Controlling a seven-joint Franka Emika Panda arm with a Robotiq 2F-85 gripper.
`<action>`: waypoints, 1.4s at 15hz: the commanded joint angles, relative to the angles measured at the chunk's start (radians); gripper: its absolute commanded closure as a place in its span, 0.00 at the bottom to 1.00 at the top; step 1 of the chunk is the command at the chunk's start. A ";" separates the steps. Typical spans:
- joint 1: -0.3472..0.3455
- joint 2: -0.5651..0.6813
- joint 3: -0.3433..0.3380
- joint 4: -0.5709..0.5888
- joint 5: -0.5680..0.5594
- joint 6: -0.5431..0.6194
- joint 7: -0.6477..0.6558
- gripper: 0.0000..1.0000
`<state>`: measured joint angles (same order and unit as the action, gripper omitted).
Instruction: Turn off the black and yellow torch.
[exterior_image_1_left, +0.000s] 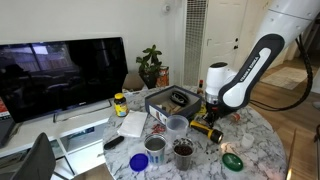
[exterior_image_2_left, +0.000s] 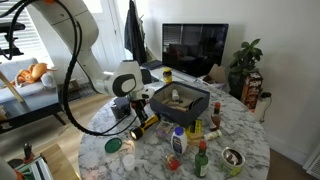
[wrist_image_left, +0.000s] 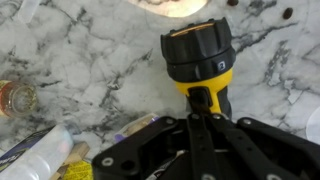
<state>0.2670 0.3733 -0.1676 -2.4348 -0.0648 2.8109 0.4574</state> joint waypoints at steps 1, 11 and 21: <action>-0.003 0.030 0.005 0.011 -0.012 0.012 0.011 1.00; -0.009 0.072 0.032 0.040 0.017 0.001 0.012 1.00; 0.016 0.043 -0.009 0.043 -0.033 -0.039 0.057 1.00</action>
<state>0.2639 0.3929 -0.1602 -2.4008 -0.0665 2.7657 0.4646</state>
